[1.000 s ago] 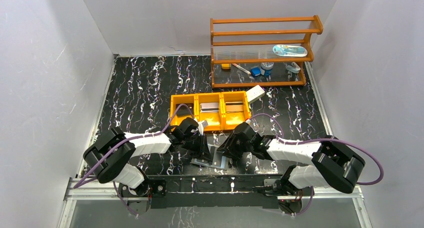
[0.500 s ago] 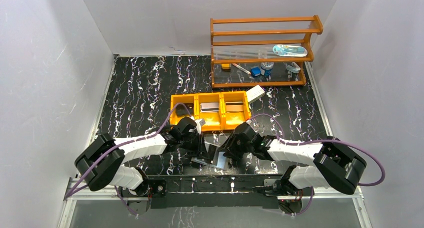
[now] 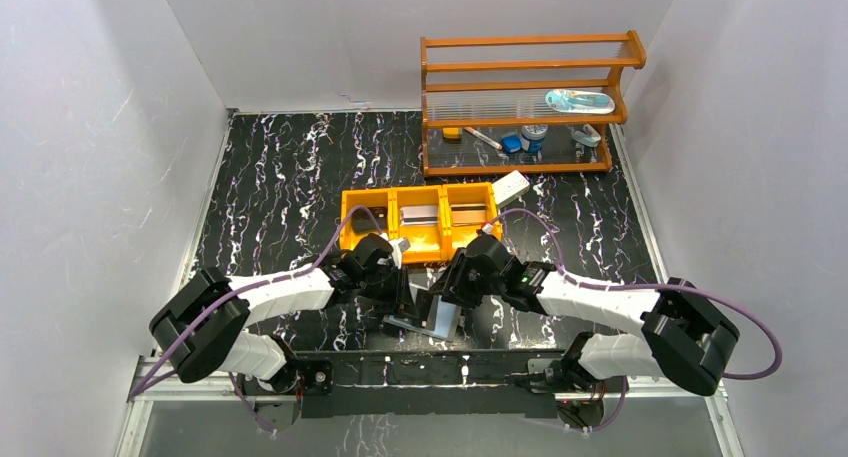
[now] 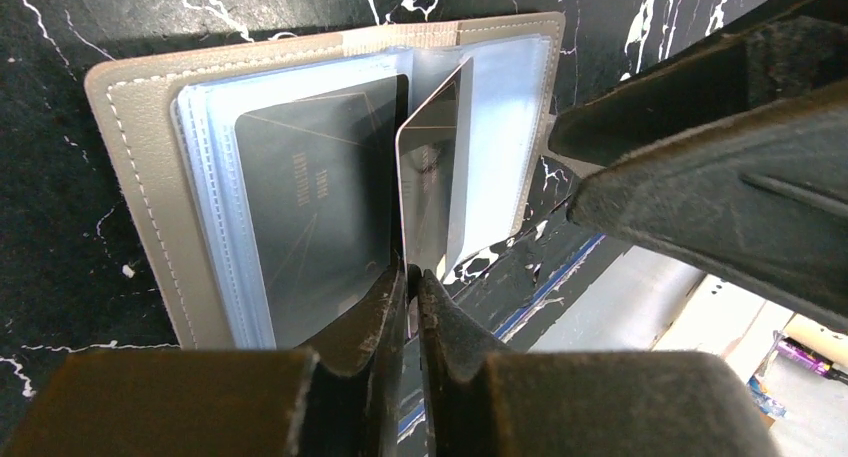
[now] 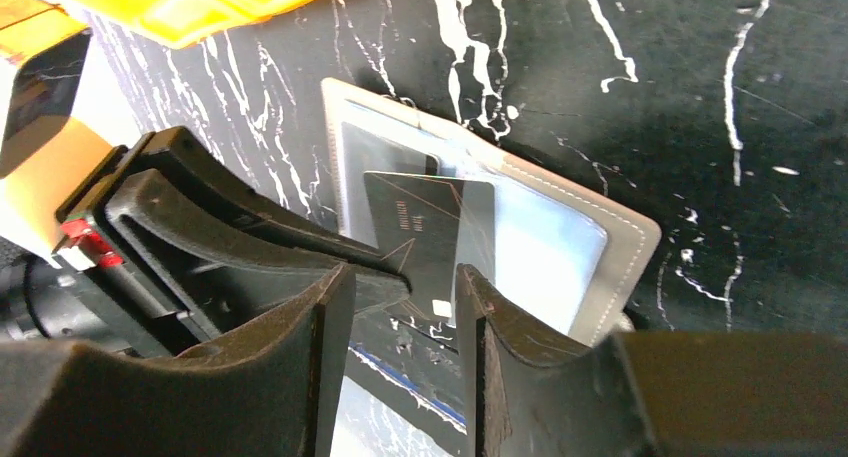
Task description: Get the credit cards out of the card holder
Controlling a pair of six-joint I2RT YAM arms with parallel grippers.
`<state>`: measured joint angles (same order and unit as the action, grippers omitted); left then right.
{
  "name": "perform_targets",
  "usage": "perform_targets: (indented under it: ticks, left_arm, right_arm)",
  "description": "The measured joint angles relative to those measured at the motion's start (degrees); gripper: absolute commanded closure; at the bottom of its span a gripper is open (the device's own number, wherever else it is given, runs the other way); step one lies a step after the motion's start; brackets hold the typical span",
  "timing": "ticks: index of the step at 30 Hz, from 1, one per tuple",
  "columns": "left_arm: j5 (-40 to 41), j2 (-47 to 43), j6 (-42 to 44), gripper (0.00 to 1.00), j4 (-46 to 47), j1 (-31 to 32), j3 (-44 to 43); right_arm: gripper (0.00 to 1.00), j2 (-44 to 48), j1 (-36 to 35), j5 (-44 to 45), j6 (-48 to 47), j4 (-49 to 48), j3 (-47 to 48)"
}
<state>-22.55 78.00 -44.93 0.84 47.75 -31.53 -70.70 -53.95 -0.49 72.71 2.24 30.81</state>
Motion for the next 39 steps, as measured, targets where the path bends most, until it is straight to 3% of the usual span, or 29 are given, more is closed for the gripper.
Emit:
perform_targets:
  ticks: [7, 14, 21, 31, 39]
  left_arm:
    - [-0.31, 0.31, 0.07, 0.83, 0.24, 0.0, 0.0]
    - [-2.16, 2.82, -0.02, 0.79, 1.97, 0.0, -0.17]
    - [-2.27, 3.67, 1.05, 0.79, 1.57, 0.0, -2.82]
    - [-0.57, 4.92, 2.75, 0.97, -0.92, 0.0, -5.18]
    - [0.15, 4.9, 2.51, 1.0, -1.36, 0.0, -5.33]
  right_arm:
    - [0.52, -5.14, 0.0, -1.95, 0.81, -2.1, -0.24]
    - [0.57, -9.51, 1.9, -9.05, 5.42, -15.56, -6.08]
    - [0.57, -9.51, 1.99, -8.96, 6.38, -15.65, -6.21]
    - [0.56, -8.72, 1.99, -8.39, 6.6, -14.51, -6.21]
    - [0.55, -8.09, 1.99, -8.02, 6.62, -14.16, -6.43]
